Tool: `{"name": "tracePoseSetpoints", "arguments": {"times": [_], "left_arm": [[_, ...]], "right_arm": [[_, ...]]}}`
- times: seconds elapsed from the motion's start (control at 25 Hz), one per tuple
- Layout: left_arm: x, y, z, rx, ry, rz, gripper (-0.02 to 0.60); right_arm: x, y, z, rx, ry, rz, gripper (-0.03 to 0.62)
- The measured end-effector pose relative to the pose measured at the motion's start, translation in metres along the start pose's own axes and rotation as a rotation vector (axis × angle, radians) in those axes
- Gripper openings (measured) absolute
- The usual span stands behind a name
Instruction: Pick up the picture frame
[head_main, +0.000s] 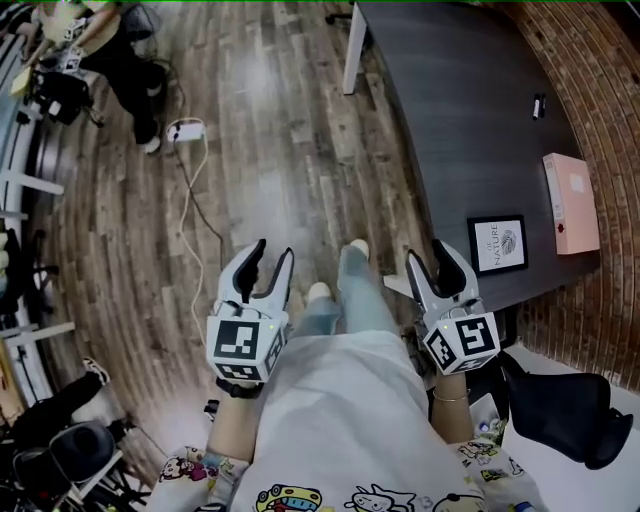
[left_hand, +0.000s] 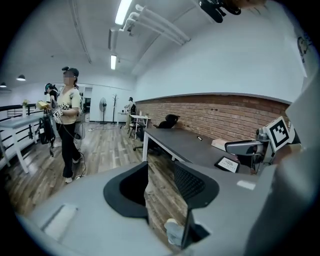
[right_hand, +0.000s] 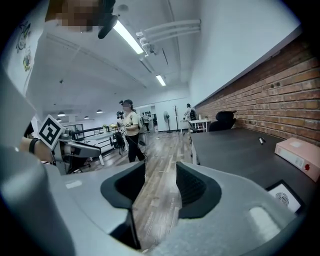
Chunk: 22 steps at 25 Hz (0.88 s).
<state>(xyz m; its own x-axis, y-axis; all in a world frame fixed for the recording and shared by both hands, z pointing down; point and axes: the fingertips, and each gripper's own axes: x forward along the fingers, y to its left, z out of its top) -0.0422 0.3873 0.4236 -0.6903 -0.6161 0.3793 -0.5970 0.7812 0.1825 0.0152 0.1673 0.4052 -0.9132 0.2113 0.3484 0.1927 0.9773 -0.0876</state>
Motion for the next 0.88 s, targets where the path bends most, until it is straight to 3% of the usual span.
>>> {"name": "tracePoseSetpoints", "arguments": {"times": [0.4, 0.72, 0.88], "left_arm": [[0.057, -0.009, 0.016, 0.013, 0.024, -0.074, 0.170], [0.155, -0.039, 0.072, 0.093, 0.009, -0.185, 0.172], [0.208, -0.071, 0.108, 0.144, 0.001, -0.276, 0.172]], "right_arm": [[0.008, -0.045, 0.000, 0.044, 0.023, -0.079, 0.190], [0.019, -0.125, 0.020, 0.102, -0.013, -0.209, 0.190], [0.015, -0.166, 0.037, 0.133, -0.046, -0.291, 0.190]]}}
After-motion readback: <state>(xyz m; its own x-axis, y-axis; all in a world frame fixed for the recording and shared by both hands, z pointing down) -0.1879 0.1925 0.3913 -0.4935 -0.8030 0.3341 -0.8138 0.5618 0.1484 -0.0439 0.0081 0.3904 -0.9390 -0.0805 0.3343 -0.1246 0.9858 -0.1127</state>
